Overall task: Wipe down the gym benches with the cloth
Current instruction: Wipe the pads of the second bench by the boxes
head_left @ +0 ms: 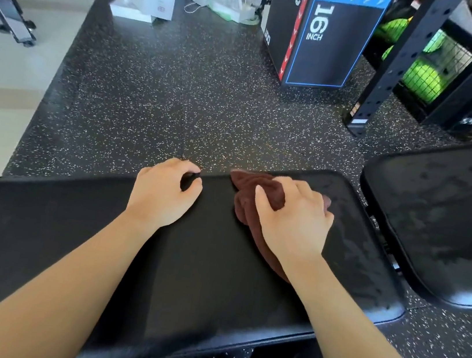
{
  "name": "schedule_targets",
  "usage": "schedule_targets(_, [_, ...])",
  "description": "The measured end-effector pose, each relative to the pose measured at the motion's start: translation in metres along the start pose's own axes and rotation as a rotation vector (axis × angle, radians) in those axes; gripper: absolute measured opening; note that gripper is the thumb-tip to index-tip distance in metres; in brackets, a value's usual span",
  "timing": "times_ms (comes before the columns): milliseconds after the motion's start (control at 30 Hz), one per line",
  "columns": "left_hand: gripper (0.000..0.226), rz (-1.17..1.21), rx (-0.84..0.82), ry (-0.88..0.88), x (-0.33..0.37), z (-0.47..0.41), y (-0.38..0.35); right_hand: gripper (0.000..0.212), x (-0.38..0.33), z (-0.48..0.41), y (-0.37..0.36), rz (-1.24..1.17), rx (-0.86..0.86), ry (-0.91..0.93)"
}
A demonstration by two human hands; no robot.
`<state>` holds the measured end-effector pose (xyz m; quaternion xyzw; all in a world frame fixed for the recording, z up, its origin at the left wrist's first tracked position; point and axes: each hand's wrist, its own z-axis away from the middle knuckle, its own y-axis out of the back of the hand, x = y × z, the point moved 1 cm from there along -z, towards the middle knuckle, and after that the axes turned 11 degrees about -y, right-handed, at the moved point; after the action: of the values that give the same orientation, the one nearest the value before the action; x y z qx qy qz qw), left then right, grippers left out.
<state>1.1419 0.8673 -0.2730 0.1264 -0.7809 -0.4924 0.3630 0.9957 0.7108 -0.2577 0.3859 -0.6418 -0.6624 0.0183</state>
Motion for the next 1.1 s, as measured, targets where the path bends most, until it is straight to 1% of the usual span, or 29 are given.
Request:
schedule_targets(67, [0.025,-0.001,0.012,-0.007,0.000,0.000,0.000,0.036,-0.010,-0.018,-0.007,0.022,-0.010,-0.019])
schedule_targets(167, [0.036,-0.012,0.002,-0.065,0.003,0.002,0.001,0.038,-0.019,-0.046,-0.014,0.037,-0.045,-0.048])
schedule_targets(233, [0.033,-0.047,-0.021,-0.117,0.005,0.003,0.001,0.038,-0.022,-0.057,-0.016,0.046,-0.069,-0.047])
schedule_targets(333, [0.029,-0.064,-0.059,-0.122,0.015,-0.001,0.001,0.039,-0.016,-0.058,-0.010,0.044,-0.113,-0.012])
schedule_targets(400, [0.032,-0.032,-0.093,-0.119,0.032,-0.008,-0.006,0.039,-0.001,-0.053,0.001,0.046,-0.090,-0.031])
schedule_targets(467, [0.037,-0.032,-0.117,-0.121,0.050,-0.013,-0.019,0.040,0.022,-0.043,0.014,0.054,-0.030,-0.099])
schedule_targets(533, [0.037,-0.050,-0.079,-0.103,0.059,-0.014,-0.032,0.040,0.043,-0.032,0.025,0.056,0.049,-0.168])
schedule_targets(633, [0.034,-0.067,-0.017,-0.091,0.056,-0.014,-0.038,0.039,0.051,-0.027,0.022,0.027,0.141,-0.196])
schedule_targets(700, [0.035,-0.062,-0.022,-0.101,0.054,-0.016,-0.038,0.037,0.045,-0.041,0.016,0.028,0.140,-0.201])
schedule_targets(800, [0.037,-0.053,-0.026,-0.106,0.056,-0.019,-0.039,0.037,0.032,-0.073,0.008,0.080,0.083,-0.198])
schedule_targets(900, [0.033,-0.047,-0.029,-0.099,0.055,-0.018,-0.037,0.036,0.023,-0.091,0.005,0.076,0.044,-0.172])
schedule_targets(1000, [0.032,-0.023,-0.037,-0.092,0.056,-0.018,-0.035,0.039,0.024,-0.081,0.008,0.043,0.023,-0.151])
schedule_targets(1100, [0.032,-0.014,-0.033,-0.104,0.055,-0.016,-0.035,0.041,0.037,-0.040,0.020,0.026,0.061,-0.133])
